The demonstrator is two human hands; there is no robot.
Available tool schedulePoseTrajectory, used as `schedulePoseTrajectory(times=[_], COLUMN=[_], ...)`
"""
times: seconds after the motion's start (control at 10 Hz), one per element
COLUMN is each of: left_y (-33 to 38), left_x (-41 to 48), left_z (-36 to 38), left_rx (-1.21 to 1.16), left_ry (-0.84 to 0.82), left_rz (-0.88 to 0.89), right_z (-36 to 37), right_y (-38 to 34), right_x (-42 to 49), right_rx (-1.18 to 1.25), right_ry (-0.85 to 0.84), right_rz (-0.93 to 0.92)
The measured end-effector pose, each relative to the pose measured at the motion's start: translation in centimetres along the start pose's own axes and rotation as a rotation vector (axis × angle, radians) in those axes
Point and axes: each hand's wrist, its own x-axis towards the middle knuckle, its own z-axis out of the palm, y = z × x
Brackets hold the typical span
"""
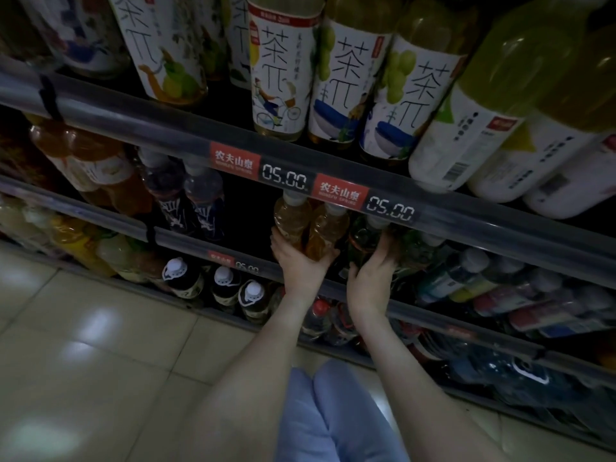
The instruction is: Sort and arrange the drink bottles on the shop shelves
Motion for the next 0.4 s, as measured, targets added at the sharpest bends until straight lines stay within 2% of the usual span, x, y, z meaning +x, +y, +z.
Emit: schedulePoseTrajectory(times=[0.2, 0.3, 0.4], left_y=[1.2, 3.4, 6.1], left_x=[-1.8, -4.1, -6.9], left_z=[0.9, 0.8, 0.0], left_rx=[0.063, 0.151, 0.174], left_ry=[-0.1, -0.154, -0.263], left_rz=[-0.188, -0.246, -0.209], right_z=[-0.4, -1.6, -4.6], right_y=[0.6, 0.9, 0.7], right_x=[0.7, -0.6, -2.5], right_rx=[-0.013, 0.023, 0.07], right_ry=[0.066, -0.005, -0.122], right_rz=[0.014, 0.003, -0.022])
